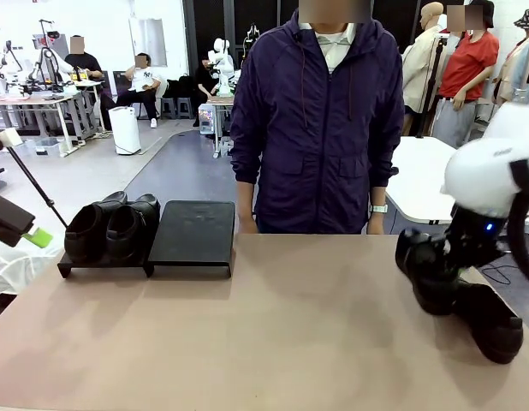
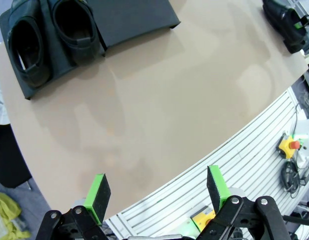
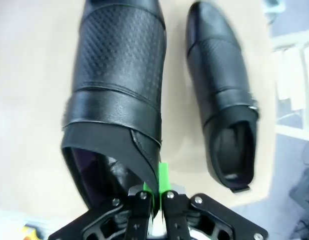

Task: Organize the shoes by placing them on the stand.
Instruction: Pick up one Shoe and place it in the middle of the table.

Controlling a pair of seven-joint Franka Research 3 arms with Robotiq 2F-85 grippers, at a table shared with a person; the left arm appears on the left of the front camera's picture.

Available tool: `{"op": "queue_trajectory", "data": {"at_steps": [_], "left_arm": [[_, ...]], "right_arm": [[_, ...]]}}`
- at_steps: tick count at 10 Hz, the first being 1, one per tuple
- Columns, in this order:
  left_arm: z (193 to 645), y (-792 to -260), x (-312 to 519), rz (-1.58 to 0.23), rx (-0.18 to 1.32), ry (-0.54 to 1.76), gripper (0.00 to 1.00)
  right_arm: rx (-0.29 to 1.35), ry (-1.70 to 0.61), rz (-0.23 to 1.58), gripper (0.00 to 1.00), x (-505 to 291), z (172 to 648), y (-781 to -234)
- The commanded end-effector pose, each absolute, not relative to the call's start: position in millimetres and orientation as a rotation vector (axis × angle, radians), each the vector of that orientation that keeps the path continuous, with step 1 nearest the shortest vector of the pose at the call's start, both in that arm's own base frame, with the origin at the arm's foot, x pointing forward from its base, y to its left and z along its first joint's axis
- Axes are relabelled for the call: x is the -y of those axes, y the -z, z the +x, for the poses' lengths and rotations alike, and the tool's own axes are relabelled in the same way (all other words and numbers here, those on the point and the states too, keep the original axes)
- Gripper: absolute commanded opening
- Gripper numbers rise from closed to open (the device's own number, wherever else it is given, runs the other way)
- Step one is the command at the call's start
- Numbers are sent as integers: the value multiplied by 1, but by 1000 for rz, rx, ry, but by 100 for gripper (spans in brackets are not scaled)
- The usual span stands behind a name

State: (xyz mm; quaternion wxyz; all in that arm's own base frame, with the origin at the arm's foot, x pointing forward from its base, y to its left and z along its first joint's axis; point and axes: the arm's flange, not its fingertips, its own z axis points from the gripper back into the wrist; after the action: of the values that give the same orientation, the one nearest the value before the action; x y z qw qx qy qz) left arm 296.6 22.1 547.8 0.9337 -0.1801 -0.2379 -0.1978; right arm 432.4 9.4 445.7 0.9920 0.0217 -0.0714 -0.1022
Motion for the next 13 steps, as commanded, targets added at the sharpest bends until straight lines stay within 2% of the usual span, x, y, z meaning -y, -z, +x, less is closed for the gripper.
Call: {"op": "queue_trajectory", "data": {"at_steps": [1,3,4,7,9,11,12,13], "left_arm": [[294,-547,-22,-358,477,400,100],[294,-547,-22,-358,477,400,100],[294,-547,-22,-358,477,400,100],[294,-547,-22,-358,477,400,100],[294,-547,-22,-358,477,400,100],[294,-547,-22,-358,477,400,100],[294,-547,-22,-358,477,400,100],[294,-547,-22,-358,477,400,100]], "right_arm": [[212,236,-1,0,-6,417,-493],[283,280,18,0,6,421,-502],[214,221,44,0,-5,414,-501],[223,232,46,0,-1,411,-504],[169,155,3,0,-82,372,-500],[177,366,56,0,-159,354,-480],[191,419,104,0,-194,351,-473],[193,378,145,0,-231,349,-466]]}}
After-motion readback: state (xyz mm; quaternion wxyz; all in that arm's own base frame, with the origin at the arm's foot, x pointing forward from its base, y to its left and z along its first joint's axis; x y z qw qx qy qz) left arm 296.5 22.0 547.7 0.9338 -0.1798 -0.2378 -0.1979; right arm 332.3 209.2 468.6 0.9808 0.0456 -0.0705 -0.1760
